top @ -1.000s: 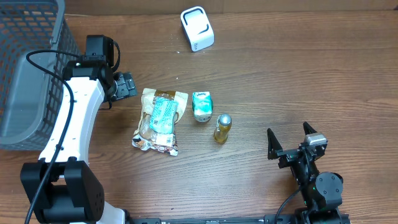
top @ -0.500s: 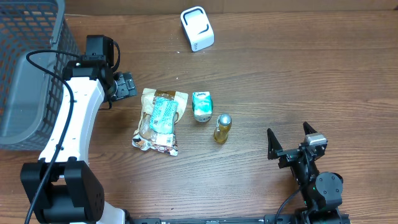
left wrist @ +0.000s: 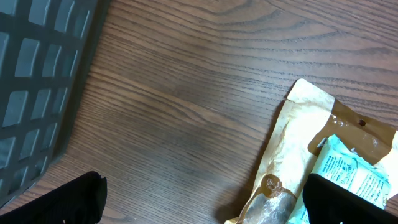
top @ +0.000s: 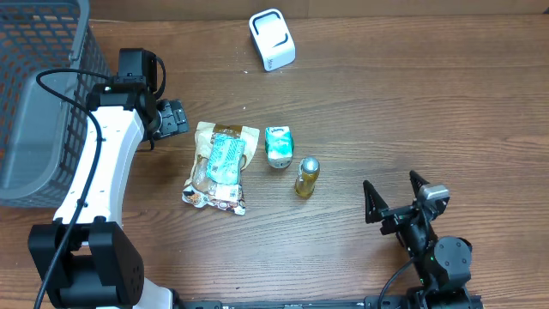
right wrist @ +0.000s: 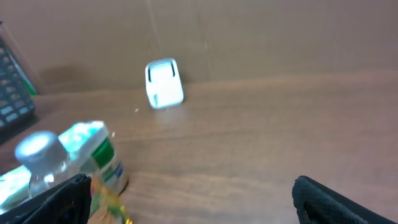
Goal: Scan the item barcode
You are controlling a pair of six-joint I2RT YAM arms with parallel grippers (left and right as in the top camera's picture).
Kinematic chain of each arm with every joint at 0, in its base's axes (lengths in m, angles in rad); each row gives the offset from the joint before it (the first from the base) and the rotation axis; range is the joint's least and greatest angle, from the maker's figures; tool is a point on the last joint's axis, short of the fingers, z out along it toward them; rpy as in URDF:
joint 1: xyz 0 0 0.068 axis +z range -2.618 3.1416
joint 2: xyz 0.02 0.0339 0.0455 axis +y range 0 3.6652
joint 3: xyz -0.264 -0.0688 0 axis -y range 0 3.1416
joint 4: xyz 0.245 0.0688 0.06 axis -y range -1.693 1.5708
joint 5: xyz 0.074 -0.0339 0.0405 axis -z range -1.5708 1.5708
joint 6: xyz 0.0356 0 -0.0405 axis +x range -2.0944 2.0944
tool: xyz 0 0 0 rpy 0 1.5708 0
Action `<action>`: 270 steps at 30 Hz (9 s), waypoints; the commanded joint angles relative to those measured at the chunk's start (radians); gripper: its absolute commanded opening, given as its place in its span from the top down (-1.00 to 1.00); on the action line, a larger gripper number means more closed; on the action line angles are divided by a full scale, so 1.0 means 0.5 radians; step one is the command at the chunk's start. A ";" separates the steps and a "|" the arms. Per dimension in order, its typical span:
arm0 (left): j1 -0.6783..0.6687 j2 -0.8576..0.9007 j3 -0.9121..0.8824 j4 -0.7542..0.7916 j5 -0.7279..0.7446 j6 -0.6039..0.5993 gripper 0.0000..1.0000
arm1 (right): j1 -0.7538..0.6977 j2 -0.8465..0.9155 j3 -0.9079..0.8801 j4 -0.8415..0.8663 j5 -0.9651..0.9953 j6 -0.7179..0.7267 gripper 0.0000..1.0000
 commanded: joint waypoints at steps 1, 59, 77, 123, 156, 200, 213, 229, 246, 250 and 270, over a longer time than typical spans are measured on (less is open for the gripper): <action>-0.002 -0.008 0.029 0.002 -0.005 0.043 -0.99 | -0.008 0.005 0.117 -0.146 -0.044 0.171 -1.00; -0.002 -0.008 0.029 0.002 -0.005 0.043 -0.99 | 0.864 2.971 2.582 -1.848 0.199 0.784 -0.69; -0.002 -0.008 0.029 0.002 -0.005 0.043 -0.99 | 0.973 3.156 2.578 -1.762 0.356 0.799 0.24; -0.002 -0.008 0.029 0.002 -0.005 0.043 -0.99 | 0.488 3.155 2.580 -1.769 0.539 0.367 0.43; -0.002 -0.008 0.029 0.002 -0.005 0.043 -0.99 | 0.387 3.156 2.578 -1.761 0.286 0.265 -0.22; -0.002 -0.008 0.029 0.002 -0.005 0.043 -0.99 | 0.939 3.138 2.909 -1.621 -0.039 0.294 0.19; -0.002 -0.008 0.029 0.002 -0.005 0.043 -0.99 | 1.138 3.178 2.468 -0.931 0.237 0.278 0.19; -0.002 -0.008 0.029 0.002 -0.005 0.043 -0.99 | 1.424 3.449 2.468 -0.659 0.933 0.278 0.10; -0.002 -0.008 0.029 0.002 -0.005 0.043 -0.99 | 1.429 3.439 2.604 -0.671 0.960 0.264 0.00; -0.002 -0.008 0.029 0.002 -0.005 0.043 -0.99 | 1.429 3.391 2.615 -0.676 0.954 0.264 0.00; -0.002 -0.008 0.029 0.002 -0.005 0.043 -0.99 | 1.305 3.218 2.623 -0.916 0.874 0.279 -0.09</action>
